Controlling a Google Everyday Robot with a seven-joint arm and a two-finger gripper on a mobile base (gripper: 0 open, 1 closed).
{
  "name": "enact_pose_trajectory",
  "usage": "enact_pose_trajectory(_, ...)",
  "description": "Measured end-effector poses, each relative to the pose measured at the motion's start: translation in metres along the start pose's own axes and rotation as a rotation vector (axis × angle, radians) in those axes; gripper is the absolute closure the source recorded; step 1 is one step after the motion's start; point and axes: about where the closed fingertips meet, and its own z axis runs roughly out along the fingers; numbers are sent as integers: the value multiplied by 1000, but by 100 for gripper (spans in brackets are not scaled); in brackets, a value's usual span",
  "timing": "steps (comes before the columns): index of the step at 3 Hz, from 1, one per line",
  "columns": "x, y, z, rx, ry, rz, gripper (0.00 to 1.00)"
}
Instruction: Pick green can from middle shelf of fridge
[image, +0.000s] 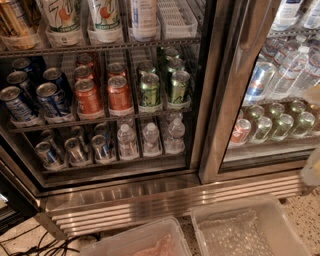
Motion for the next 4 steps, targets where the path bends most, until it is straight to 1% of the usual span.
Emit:
enact_pose_trajectory(1,-13,18,47,-27,-7,7,0)
enact_pose_trajectory(2,-32,31,91,-81,-15,10,0)
enact_pose_trajectory(3,-46,41,115,-139,-32,35,0)
enact_pose_trajectory(4,-46,41,115,-140,-32,36,0)
